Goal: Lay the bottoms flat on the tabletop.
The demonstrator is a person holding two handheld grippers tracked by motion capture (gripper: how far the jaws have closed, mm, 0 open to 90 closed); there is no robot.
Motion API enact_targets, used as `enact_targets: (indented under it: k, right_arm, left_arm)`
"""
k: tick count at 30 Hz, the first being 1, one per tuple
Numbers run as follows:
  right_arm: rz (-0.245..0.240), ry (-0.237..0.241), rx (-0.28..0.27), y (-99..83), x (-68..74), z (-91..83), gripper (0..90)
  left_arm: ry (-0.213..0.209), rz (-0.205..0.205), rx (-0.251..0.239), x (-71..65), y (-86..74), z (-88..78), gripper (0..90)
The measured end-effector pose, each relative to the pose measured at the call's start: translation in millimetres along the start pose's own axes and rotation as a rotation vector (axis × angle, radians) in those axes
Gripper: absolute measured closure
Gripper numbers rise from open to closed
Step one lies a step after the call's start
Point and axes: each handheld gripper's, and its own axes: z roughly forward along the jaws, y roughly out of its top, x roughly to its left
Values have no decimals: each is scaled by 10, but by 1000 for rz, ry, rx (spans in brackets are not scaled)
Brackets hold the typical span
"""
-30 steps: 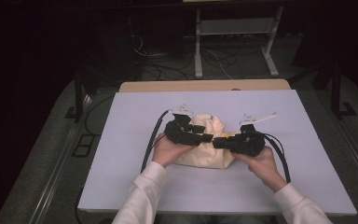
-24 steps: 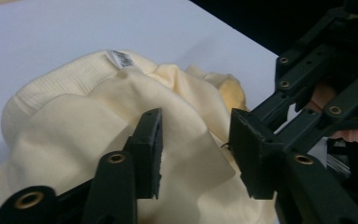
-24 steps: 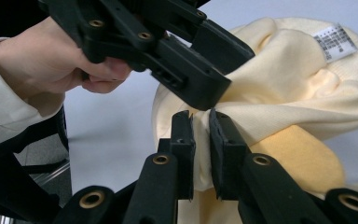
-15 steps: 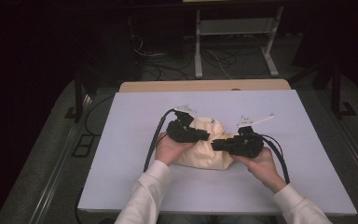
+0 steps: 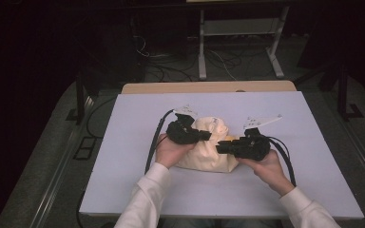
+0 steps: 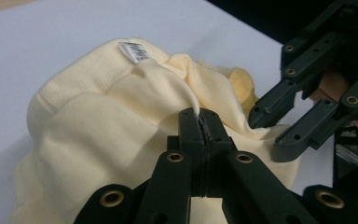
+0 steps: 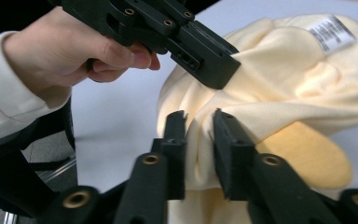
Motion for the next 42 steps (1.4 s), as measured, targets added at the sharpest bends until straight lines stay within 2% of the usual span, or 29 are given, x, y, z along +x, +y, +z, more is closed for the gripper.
enact_targets:
  k: [3, 4, 7, 10, 11, 12, 13, 15, 16, 18, 19, 20, 23, 26, 27, 33, 39, 42]
  right_arm:
    - [2, 4, -23, 25, 5, -47, 650]
    - [9, 9, -60, 65, -12, -128, 578]
    - [27, 5, -107, 111, -59, -251, 493]
    - [45, -5, -122, 133, -101, -312, 442]
    - [58, -23, -154, 147, -154, -402, 412]
    - [58, -23, -154, 147, -154, -402, 412]
    - [83, -32, -169, 156, -207, -472, 371]
    - [91, -38, -170, 158, -226, -495, 354]
    - [98, -65, -180, 160, -276, -557, 318]
    - [102, -70, -181, 161, -293, -575, 302]
    - [108, -94, -194, 158, -334, -622, 264]
    - [108, -94, -194, 158, -334, -622, 264]
    - [124, -142, -210, 153, -384, -690, 171]
    - [128, -155, -213, 147, -404, -719, 159]
    - [135, -169, -224, 139, -429, -766, 153]
    - [149, -192, -253, 132, -477, -899, 152]
    - [163, -213, -272, 138, -513, -1000, 152]
    - [164, -223, -289, 154, -524, -1059, 153]
  left_arm:
    - [-2, 16, -16, -4, 38, -54, 884]
    - [1, 27, -20, -18, 76, -85, 883]
    - [3, 39, -27, -34, 123, -121, 884]
    - [7, 51, -35, -51, 175, -156, 884]
    - [7, 55, -42, -51, 197, -174, 884]
    - [7, 55, -42, -51, 197, -174, 884]
    - [12, 55, -50, -50, 225, -195, 884]
    - [14, 60, -53, -47, 243, -207, 884]
    - [18, 65, -63, -52, 287, -231, 884]
    - [18, 74, -68, -57, 320, -247, 884]
    - [19, 86, -79, -72, 374, -265, 884]
    - [19, 86, -79, -72, 374, -265, 884]
    - [20, 113, -96, -112, 525, -294, 884]
    - [18, 125, -102, -134, 588, -300, 884]
    - [17, 135, -115, -156, 663, -314, 884]
    - [-1, 164, -160, -218, 880, -350, 884]
    - [-17, 201, -177, -327, 1040, -356, 884]
    - [-29, 231, -187, -429, 1162, -370, 884]
